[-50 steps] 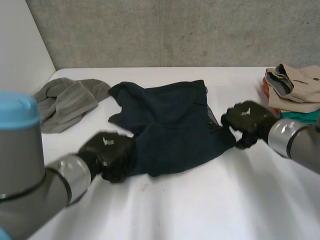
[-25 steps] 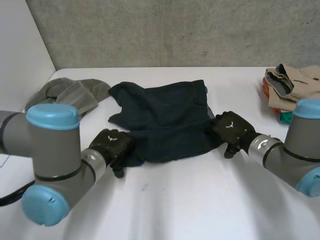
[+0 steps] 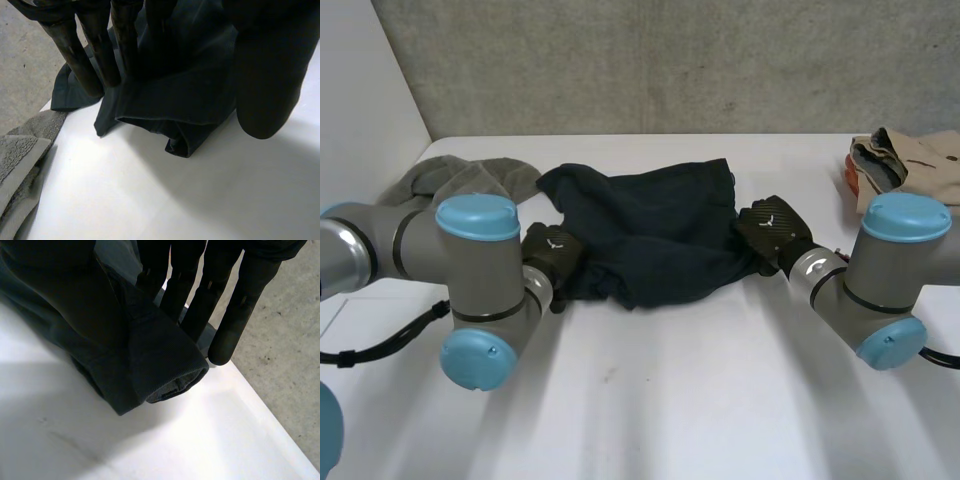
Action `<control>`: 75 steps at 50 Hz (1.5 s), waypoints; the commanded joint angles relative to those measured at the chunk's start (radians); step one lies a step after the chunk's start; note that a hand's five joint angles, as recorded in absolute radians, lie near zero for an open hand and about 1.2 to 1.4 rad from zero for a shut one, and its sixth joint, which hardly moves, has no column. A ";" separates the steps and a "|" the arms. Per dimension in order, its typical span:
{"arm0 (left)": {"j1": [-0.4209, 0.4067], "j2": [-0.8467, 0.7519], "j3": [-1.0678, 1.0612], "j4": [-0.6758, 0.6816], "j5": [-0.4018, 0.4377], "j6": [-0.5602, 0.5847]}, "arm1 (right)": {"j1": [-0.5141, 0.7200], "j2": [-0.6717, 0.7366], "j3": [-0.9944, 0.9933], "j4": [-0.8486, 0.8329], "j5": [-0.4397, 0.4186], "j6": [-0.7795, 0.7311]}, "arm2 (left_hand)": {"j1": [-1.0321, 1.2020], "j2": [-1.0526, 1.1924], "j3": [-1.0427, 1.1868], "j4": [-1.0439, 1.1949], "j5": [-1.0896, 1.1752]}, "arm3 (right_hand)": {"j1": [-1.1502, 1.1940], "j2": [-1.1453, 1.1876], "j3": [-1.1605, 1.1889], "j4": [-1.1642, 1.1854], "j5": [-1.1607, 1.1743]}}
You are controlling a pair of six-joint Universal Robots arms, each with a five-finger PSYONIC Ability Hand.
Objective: Fold the laundry.
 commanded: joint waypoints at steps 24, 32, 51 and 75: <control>0.024 0.624 -0.437 -0.538 0.303 0.257 | -0.130 -0.525 0.250 0.929 0.001 -0.560 | 0.934 0.946 0.944 0.958 0.957 | 0.275 0.228 0.234 0.204 0.242; 0.090 0.639 -0.388 -0.604 0.432 0.275 | -0.120 -0.516 0.265 0.921 -0.037 -0.518 | 0.934 0.946 0.944 0.958 0.957 | 0.275 0.228 0.234 0.204 0.242; 0.144 0.226 0.066 -0.463 0.192 -0.082 | 0.053 -0.116 -0.198 0.316 0.099 -0.003 | 0.934 0.946 0.944 0.958 0.957 | 0.275 0.228 0.234 0.204 0.242; 0.107 -0.003 0.411 -0.391 -0.051 -0.248 | 0.150 0.288 -0.588 0.062 0.288 -0.071 | -0.234 -0.222 -0.224 -0.210 -0.211 | 0.275 0.228 0.234 0.204 0.242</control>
